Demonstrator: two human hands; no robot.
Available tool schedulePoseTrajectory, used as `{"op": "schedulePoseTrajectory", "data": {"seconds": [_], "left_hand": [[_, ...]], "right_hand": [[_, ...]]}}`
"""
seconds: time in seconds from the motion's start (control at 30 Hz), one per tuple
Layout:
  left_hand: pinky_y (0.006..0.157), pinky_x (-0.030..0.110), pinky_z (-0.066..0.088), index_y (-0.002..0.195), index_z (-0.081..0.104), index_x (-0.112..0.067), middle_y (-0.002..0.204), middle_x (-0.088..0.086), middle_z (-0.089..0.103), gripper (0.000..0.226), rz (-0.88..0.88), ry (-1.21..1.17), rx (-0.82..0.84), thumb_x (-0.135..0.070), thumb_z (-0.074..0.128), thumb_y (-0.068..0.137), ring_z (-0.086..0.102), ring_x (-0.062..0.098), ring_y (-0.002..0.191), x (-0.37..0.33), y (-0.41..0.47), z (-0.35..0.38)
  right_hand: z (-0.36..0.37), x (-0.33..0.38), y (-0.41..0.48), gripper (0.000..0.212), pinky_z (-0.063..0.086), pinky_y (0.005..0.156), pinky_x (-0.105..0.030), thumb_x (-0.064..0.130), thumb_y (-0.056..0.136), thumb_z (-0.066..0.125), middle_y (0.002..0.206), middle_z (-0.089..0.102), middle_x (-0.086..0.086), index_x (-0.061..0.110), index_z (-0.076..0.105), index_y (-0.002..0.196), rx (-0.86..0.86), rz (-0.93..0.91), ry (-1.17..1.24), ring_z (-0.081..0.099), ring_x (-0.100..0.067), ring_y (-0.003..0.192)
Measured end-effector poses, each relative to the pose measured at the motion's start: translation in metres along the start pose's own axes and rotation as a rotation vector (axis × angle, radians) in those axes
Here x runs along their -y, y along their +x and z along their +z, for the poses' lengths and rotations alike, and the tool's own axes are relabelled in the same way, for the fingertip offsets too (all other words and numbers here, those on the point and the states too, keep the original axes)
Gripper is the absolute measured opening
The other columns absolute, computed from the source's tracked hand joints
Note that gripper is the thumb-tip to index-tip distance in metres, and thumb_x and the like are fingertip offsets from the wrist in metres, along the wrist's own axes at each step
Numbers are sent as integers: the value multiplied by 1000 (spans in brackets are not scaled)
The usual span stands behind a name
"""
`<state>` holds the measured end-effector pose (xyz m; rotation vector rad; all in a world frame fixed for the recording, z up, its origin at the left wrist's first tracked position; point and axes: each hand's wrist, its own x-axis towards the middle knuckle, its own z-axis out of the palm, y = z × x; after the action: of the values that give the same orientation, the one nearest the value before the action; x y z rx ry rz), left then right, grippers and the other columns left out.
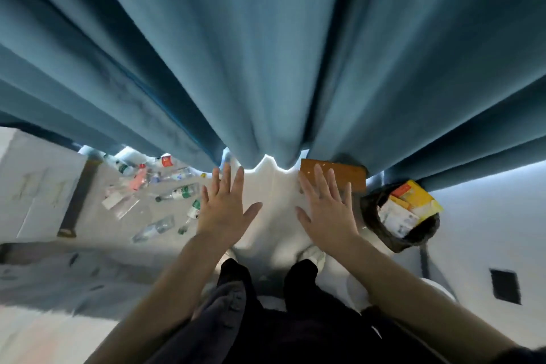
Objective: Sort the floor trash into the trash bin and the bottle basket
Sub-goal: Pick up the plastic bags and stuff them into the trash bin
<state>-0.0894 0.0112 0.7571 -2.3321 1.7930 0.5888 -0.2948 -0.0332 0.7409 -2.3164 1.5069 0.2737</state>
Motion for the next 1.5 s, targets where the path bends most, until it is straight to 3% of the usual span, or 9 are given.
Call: {"op": "schedulePoseTrajectory", "data": {"seconds": [0.13, 0.47, 0.87, 1.13, 1.3, 1.5], "left_hand": [[118, 48, 5, 152, -4, -23, 159, 4, -13, 82, -177, -116, 11, -61, 36, 91, -12, 26, 146, 81, -26, 2], [118, 50, 6, 152, -3, -20, 159, 8, -13, 80, -416, -234, 3, -60, 33, 93, -13, 29, 146, 289, -81, -12], [118, 51, 6, 152, -2, -22, 159, 8, -12, 81, -692, -410, 51, -59, 38, 92, -12, 30, 146, 407, -81, 7], [117, 51, 12, 152, 4, -20, 160, 8, -5, 81, -880, -478, 108, -58, 42, 91, -7, 30, 146, 476, -23, 31], [116, 51, 12, 152, 3, -20, 160, 7, -4, 82, -920, -532, 187, -57, 44, 91, -5, 30, 146, 535, 48, 111], [115, 52, 17, 151, 1, -19, 160, 9, -2, 84, -941, -521, 254, -57, 45, 90, 0, 32, 146, 634, 167, 311]], "right_hand": [[0, 67, 25, 67, 3, 114, -57, 50, 97, 29, 160, -9, -7, 29, -2, 152, 8, -113, -98, -7, -33, 147], [28, 283, 61, 68, -3, 114, -57, 45, 96, 37, 161, -11, -3, 32, 1, 153, 98, -328, -78, -11, -28, 146], [46, 391, 149, 66, -1, 114, -57, 46, 97, 35, 161, -6, -3, 31, 4, 153, 220, -559, -241, -7, -30, 147], [55, 476, 257, 68, 0, 115, -57, 41, 96, 41, 161, -7, -3, 32, 5, 152, 341, -768, -341, -7, -29, 147], [131, 524, 345, 69, 4, 115, -55, 38, 96, 43, 161, -8, -3, 31, 4, 153, 392, -846, -485, -8, -28, 147], [337, 569, 477, 71, 10, 115, -54, 38, 95, 45, 161, -7, -5, 31, 4, 152, 407, -870, -607, -7, -31, 147]]}}
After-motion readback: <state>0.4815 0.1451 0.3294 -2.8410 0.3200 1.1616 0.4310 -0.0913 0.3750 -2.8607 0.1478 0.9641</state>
